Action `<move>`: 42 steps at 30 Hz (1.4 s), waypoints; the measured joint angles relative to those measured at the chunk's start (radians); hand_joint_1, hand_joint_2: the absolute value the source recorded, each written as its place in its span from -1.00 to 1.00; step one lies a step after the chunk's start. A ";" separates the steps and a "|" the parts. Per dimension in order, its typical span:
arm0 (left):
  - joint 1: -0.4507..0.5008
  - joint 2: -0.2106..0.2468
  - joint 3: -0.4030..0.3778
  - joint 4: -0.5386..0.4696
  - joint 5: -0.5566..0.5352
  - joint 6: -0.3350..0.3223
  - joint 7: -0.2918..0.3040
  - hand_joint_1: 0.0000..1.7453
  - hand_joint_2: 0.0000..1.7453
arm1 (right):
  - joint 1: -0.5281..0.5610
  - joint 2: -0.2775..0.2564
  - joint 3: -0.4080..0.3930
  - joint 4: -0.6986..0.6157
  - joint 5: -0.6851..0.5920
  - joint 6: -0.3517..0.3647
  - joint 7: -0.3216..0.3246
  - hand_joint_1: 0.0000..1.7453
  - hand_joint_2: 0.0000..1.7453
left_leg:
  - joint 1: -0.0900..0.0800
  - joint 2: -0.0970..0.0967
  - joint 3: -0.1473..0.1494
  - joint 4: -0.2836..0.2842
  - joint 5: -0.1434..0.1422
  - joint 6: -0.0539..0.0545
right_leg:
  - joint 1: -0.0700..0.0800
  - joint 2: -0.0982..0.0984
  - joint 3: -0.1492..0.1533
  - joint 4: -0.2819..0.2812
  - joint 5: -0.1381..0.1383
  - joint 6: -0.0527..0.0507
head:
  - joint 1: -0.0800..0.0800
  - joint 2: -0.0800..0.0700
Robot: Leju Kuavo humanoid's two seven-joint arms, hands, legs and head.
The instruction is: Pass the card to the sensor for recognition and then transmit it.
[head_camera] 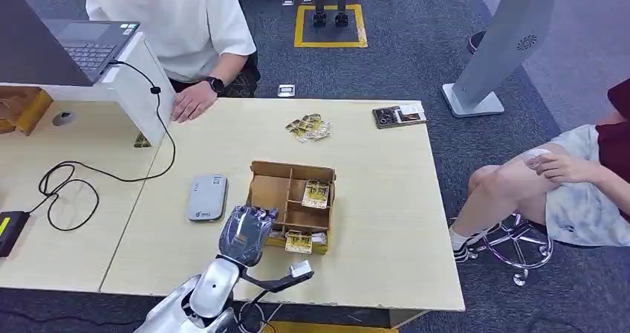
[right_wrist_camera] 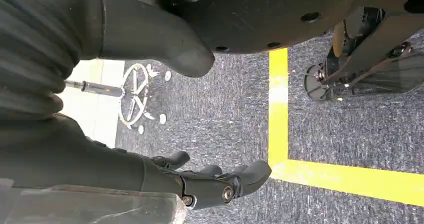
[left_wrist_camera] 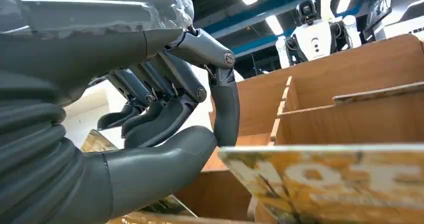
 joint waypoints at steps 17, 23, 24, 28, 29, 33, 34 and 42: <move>0.003 0.008 -0.002 0.001 0.030 0.078 -0.018 1.00 1.00 | 0.000 0.000 0.000 0.000 0.000 0.001 0.000 -1.00 1.00 | 0.000 0.000 0.000 0.000 0.000 0.000 | 0.000 0.000 0.000 0.000 0.000 0.000 | 0.000 0.000; 0.018 0.009 -0.002 -0.002 0.035 0.210 -0.035 1.00 1.00 | 0.000 0.000 0.000 0.001 0.000 0.003 0.000 -1.00 1.00 | 0.000 0.000 0.000 0.000 0.000 0.000 | 0.000 0.000 0.000 0.000 0.000 0.000 | 0.000 0.000; 0.021 0.009 -0.001 -0.004 0.035 0.231 -0.042 1.00 1.00 | 0.000 0.000 0.000 0.001 0.000 0.003 0.000 -1.00 1.00 | 0.000 0.000 0.000 0.000 0.000 0.000 | 0.000 0.000 0.000 0.000 0.000 0.000 | 0.000 0.000; 0.031 0.008 0.006 -0.016 0.033 0.288 -0.060 1.00 1.00 | 0.000 0.000 0.000 0.001 0.000 0.003 -0.002 -1.00 1.00 | 0.000 0.000 0.000 0.000 0.000 0.000 | 0.000 0.000 0.000 0.000 0.000 0.000 | 0.000 0.000; 0.035 0.008 0.007 -0.020 0.033 0.299 -0.063 1.00 1.00 | 0.000 0.000 0.000 0.001 0.000 0.003 -0.002 -1.00 1.00 | 0.000 0.000 0.000 0.000 0.000 0.000 | 0.000 0.000 0.000 0.000 0.000 0.000 | 0.000 0.000; 0.045 0.008 0.013 -0.032 0.037 0.330 -0.075 1.00 1.00 | 0.000 0.000 0.000 0.001 0.000 0.003 -0.006 -1.00 1.00 | 0.000 0.000 0.000 0.000 0.000 0.000 | 0.000 0.000 0.000 0.000 0.000 0.000 | 0.000 0.000; 0.047 0.008 0.017 -0.034 0.039 0.336 -0.079 1.00 1.00 | 0.000 0.000 0.000 0.001 0.000 0.003 -0.006 -1.00 1.00 | 0.000 0.000 0.000 0.000 0.000 0.000 | 0.000 0.000 0.000 0.000 0.000 0.000 | 0.000 0.000; 0.058 0.002 0.040 -0.042 0.044 0.364 -0.092 -1.00 1.00 | 0.000 0.000 0.000 0.002 0.000 0.003 -0.009 -1.00 1.00 | 0.000 0.000 0.000 0.000 0.000 0.000 | 0.000 0.000 0.000 0.000 0.000 0.000 | 0.000 0.000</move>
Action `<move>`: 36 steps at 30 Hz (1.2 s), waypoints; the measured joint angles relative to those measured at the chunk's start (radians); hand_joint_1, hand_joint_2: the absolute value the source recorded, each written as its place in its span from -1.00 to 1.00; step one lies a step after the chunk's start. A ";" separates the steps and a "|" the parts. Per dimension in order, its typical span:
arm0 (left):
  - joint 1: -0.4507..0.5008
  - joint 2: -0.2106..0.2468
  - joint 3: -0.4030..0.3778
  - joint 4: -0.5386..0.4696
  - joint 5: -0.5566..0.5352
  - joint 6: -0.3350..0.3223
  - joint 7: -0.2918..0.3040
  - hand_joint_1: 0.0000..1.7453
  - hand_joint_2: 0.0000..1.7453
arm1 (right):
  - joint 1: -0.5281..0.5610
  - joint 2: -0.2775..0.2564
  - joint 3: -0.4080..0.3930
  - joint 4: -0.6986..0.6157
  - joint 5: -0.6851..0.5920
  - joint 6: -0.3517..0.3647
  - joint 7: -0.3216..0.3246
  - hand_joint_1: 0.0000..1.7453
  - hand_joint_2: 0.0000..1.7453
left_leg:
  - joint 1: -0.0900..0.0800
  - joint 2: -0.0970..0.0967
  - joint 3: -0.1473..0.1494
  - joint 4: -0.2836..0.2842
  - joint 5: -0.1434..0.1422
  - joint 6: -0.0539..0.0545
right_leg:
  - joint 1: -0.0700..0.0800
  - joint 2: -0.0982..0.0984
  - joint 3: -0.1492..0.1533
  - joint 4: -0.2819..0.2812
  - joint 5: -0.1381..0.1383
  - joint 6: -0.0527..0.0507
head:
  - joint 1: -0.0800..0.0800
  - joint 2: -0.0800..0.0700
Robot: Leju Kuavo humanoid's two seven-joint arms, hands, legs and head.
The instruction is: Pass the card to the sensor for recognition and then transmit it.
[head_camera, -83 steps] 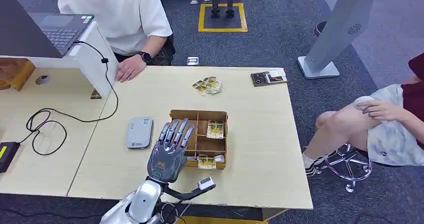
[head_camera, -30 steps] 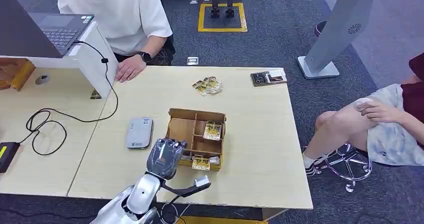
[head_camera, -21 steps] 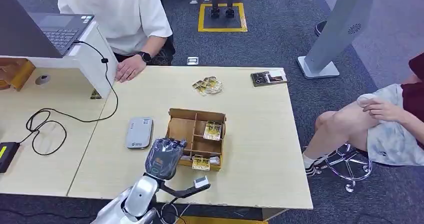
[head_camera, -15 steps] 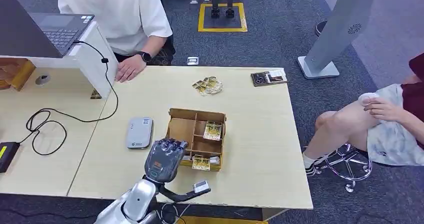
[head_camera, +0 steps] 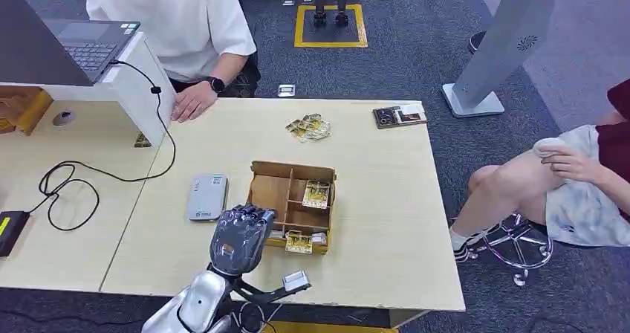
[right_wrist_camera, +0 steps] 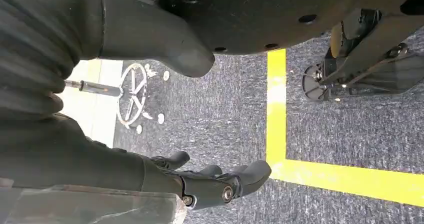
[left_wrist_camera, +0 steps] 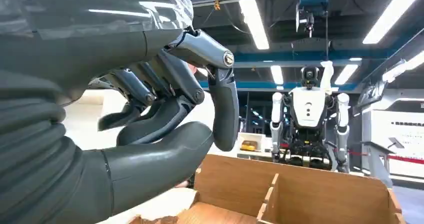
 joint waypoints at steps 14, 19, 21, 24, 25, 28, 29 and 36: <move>0.007 -0.009 0.018 0.000 -0.014 -0.003 -0.003 -1.00 1.00 | 0.000 0.000 0.000 0.000 0.000 0.000 0.000 -1.00 1.00 | 0.000 0.000 0.000 0.000 0.000 0.000 | 0.000 0.000 0.000 0.000 0.000 0.000 | 0.000 0.000; 0.009 -0.009 0.018 0.000 -0.014 -0.003 -0.003 -1.00 1.00 | 0.000 0.000 0.000 0.000 0.000 0.000 0.000 -1.00 1.00 | 0.000 0.000 0.000 0.000 0.000 0.000 | 0.000 0.000 0.000 0.000 0.000 0.000 | 0.000 0.000; 0.010 -0.009 0.018 0.000 -0.014 -0.003 -0.003 -1.00 1.00 | 0.000 0.000 0.000 0.000 0.000 0.000 0.000 -1.00 1.00 | 0.000 0.000 0.000 0.000 0.000 0.000 | 0.000 0.000 0.000 0.000 0.000 0.000 | 0.000 0.000; 0.010 -0.009 0.018 0.000 -0.015 -0.006 -0.003 -1.00 1.00 | 0.000 0.000 0.000 0.000 0.000 0.000 0.000 -1.00 1.00 | 0.000 0.000 0.000 0.000 0.000 0.000 | 0.000 0.000 0.000 0.000 0.000 0.000 | 0.000 0.000; 0.010 -0.009 0.018 0.000 -0.016 -0.006 -0.005 -1.00 1.00 | 0.000 0.000 0.000 0.000 0.000 0.000 0.000 -1.00 1.00 | 0.000 0.000 0.000 0.000 0.000 0.000 | 0.000 0.000 0.000 0.000 0.000 0.000 | 0.000 0.000; 0.010 -0.008 0.018 -0.001 -0.010 -0.004 -0.012 -1.00 1.00 | 0.000 0.000 0.000 0.000 0.000 0.000 0.000 -1.00 1.00 | 0.000 0.000 0.000 0.000 0.000 0.000 | 0.000 0.000 0.000 0.000 0.000 0.000 | 0.000 0.000; 0.010 -0.007 0.018 -0.003 -0.004 -0.002 -0.014 -1.00 1.00 | 0.000 0.000 0.000 0.000 0.000 0.000 0.000 -1.00 1.00 | 0.000 0.000 0.000 0.000 0.000 0.000 | 0.000 0.000 0.000 0.000 0.000 0.000 | 0.000 0.000; 0.009 0.017 0.018 -0.035 0.048 -0.022 -0.054 -1.00 1.00 | 0.001 0.000 0.000 0.000 0.000 0.001 0.001 -1.00 1.00 | 0.000 0.000 0.000 0.000 0.000 0.000 | 0.000 0.000 0.000 0.000 0.000 0.000 | 0.000 0.000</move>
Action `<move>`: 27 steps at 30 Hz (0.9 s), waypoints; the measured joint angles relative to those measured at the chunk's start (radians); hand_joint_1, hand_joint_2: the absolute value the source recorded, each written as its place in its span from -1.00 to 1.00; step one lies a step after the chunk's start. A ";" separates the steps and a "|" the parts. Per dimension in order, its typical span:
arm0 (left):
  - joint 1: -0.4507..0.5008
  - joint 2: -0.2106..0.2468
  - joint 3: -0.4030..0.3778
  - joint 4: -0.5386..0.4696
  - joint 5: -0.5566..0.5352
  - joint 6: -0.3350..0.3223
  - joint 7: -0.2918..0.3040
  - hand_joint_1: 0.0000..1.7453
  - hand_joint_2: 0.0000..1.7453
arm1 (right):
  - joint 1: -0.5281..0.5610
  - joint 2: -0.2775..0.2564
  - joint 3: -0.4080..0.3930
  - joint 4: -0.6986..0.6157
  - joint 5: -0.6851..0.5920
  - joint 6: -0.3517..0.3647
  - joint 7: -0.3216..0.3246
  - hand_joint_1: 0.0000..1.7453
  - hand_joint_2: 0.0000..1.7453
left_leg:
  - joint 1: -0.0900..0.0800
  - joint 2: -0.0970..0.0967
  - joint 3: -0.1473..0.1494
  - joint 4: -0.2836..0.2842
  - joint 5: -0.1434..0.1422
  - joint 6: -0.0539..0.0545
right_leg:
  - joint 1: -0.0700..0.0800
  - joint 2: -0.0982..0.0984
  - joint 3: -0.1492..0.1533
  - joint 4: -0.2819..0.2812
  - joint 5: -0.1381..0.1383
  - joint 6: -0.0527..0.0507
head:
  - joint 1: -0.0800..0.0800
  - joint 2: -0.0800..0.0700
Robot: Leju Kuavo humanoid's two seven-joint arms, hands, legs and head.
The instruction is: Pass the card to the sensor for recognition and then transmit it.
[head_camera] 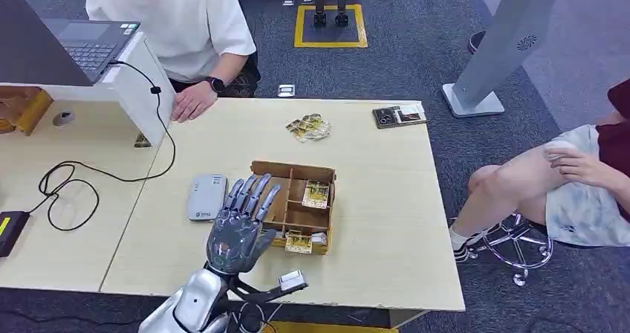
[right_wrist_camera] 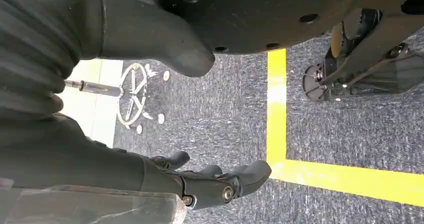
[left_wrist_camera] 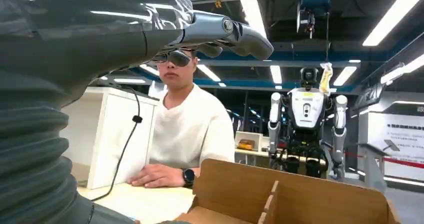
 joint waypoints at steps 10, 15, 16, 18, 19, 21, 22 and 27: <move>-0.001 0.034 0.000 -0.008 0.028 -0.036 -0.017 -1.00 1.00 | 0.000 0.000 0.000 0.001 0.000 0.001 0.000 -1.00 1.00 | 0.000 0.000 0.000 0.000 0.000 0.000 | 0.000 0.000 0.000 0.000 0.000 0.000 | 0.000 0.000; -0.010 0.054 -0.005 -0.007 0.029 -0.064 -0.021 -1.00 1.00 | 0.000 0.000 0.000 0.001 0.000 0.004 0.000 -1.00 1.00 | 0.000 0.000 0.000 0.000 0.000 0.000 | 0.000 0.000 0.000 0.000 0.000 0.000 | 0.000 0.000; -0.012 0.056 -0.007 -0.006 0.029 -0.072 -0.021 -1.00 1.00 | 0.000 0.000 0.000 0.001 0.000 0.005 0.000 -1.00 1.00 | 0.000 0.000 0.000 0.000 0.000 0.000 | 0.000 0.000 0.000 0.000 0.000 0.000 | 0.000 0.000; -0.016 0.061 -0.011 -0.003 0.028 -0.087 -0.021 -1.00 1.00 | 0.000 0.000 0.000 0.001 0.000 0.006 0.000 -1.00 1.00 | 0.000 0.000 0.000 0.000 0.000 0.000 | 0.000 0.000 0.000 0.000 0.000 0.000 | 0.000 0.000; -0.019 0.063 -0.015 -0.001 0.028 -0.095 -0.021 -1.00 1.00 | 0.000 0.000 0.000 0.001 0.000 0.006 0.000 -1.00 1.00 | 0.000 0.000 0.000 0.000 0.000 0.000 | 0.000 0.000 0.000 0.000 0.000 0.000 | 0.000 0.000; -0.024 0.068 -0.025 0.007 0.027 -0.107 -0.021 -1.00 1.00 | 0.000 0.000 0.000 0.002 0.000 0.007 0.000 -1.00 1.00 | 0.000 0.000 0.000 0.000 0.000 0.000 | 0.000 0.000 0.000 0.000 0.000 0.000 | 0.000 0.000; -0.027 0.071 -0.028 0.010 0.028 -0.113 -0.021 -1.00 1.00 | 0.000 0.000 0.000 0.002 0.000 0.008 0.000 -1.00 1.00 | 0.000 0.000 0.000 0.000 0.000 0.000 | 0.000 0.000 0.000 0.000 0.000 0.000 | 0.000 0.000; -0.035 0.085 -0.045 0.023 0.034 -0.146 -0.021 -1.00 1.00 | 0.000 0.000 0.000 0.002 0.000 0.010 0.000 -1.00 1.00 | 0.000 0.000 0.000 0.000 0.000 0.000 | 0.000 0.000 0.000 0.000 0.000 0.000 | 0.000 0.000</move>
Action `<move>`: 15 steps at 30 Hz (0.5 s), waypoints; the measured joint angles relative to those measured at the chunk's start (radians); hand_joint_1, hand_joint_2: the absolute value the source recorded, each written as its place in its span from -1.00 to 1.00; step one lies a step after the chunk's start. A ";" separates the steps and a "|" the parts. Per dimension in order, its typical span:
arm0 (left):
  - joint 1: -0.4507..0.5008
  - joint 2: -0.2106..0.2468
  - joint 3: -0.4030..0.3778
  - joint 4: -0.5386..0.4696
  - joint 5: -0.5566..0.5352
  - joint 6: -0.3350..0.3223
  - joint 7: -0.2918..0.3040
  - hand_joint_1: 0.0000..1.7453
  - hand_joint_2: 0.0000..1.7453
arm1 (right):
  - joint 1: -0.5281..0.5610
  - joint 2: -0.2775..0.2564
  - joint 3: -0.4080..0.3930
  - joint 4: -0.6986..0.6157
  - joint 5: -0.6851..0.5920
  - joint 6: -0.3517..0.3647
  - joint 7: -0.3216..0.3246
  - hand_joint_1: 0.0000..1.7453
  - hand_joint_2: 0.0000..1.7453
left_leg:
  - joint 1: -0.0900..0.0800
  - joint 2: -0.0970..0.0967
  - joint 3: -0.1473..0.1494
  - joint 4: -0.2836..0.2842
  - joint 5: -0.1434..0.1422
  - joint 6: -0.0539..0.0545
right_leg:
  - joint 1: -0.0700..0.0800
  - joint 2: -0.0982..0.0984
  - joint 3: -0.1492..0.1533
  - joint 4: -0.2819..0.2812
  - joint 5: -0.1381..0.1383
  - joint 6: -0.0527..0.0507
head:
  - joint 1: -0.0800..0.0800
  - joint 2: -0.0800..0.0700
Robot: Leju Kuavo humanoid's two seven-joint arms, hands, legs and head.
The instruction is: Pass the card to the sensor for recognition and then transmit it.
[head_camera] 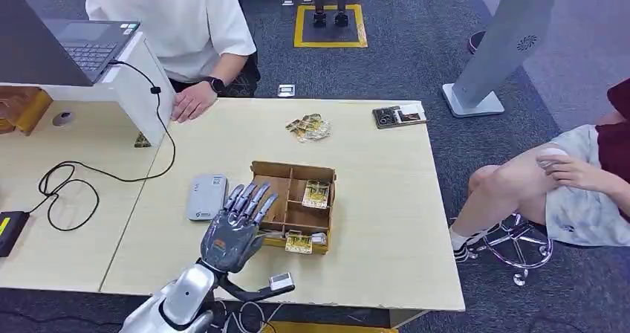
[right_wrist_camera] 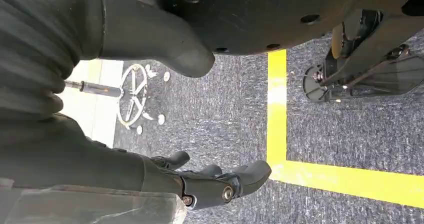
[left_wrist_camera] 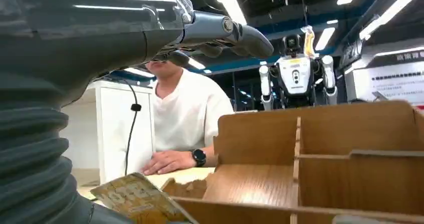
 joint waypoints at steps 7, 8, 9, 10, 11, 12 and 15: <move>-0.004 0.008 -0.008 0.004 0.009 -0.011 0.000 -1.00 1.00 | 0.000 0.000 0.000 0.000 0.000 0.000 0.000 -1.00 1.00 | 0.000 0.000 0.000 0.000 0.000 0.000 | 0.000 0.000 0.000 0.000 0.000 0.000 | 0.000 0.000; -0.004 0.008 -0.008 0.004 0.009 -0.011 0.000 -1.00 1.00 | 0.000 0.000 0.000 0.000 0.000 0.000 0.000 -1.00 1.00 | 0.000 0.000 0.000 0.000 0.000 0.000 | 0.000 0.000 0.000 0.000 0.000 0.000 | 0.000 0.000; -0.004 0.010 -0.009 0.004 0.009 -0.012 0.000 -1.00 1.00 | 0.000 0.000 0.000 0.000 0.000 0.000 0.000 -1.00 1.00 | 0.000 0.000 0.000 0.000 0.000 0.000 | 0.000 0.000 0.000 0.000 0.000 0.000 | 0.000 0.000; -0.004 0.010 -0.009 0.004 0.009 -0.011 0.000 -1.00 1.00 | 0.000 0.000 0.000 0.000 0.000 0.000 0.000 -1.00 1.00 | 0.000 0.000 0.000 0.000 0.000 0.000 | 0.000 0.000 0.000 0.000 0.000 0.000 | 0.000 0.000; -0.004 0.011 -0.009 0.004 0.011 -0.011 0.000 -1.00 1.00 | 0.000 0.000 0.000 0.000 0.000 0.000 0.000 -1.00 1.00 | 0.000 0.000 0.000 0.000 0.000 0.000 | 0.000 0.000 0.000 0.000 0.000 0.000 | 0.000 0.000; -0.004 0.011 -0.009 0.004 0.013 -0.009 0.000 -1.00 1.00 | 0.000 0.000 0.000 0.000 0.000 0.000 0.000 -1.00 1.00 | 0.000 0.000 0.000 0.000 0.000 0.000 | 0.000 0.000 0.000 0.000 0.000 0.000 | 0.000 0.000; -0.004 0.012 -0.009 0.004 0.018 -0.008 0.000 -1.00 1.00 | 0.000 0.000 0.000 0.000 0.000 0.000 0.000 -1.00 1.00 | 0.000 0.000 0.000 0.000 0.000 0.000 | 0.000 0.000 0.000 0.000 0.000 0.000 | 0.000 0.000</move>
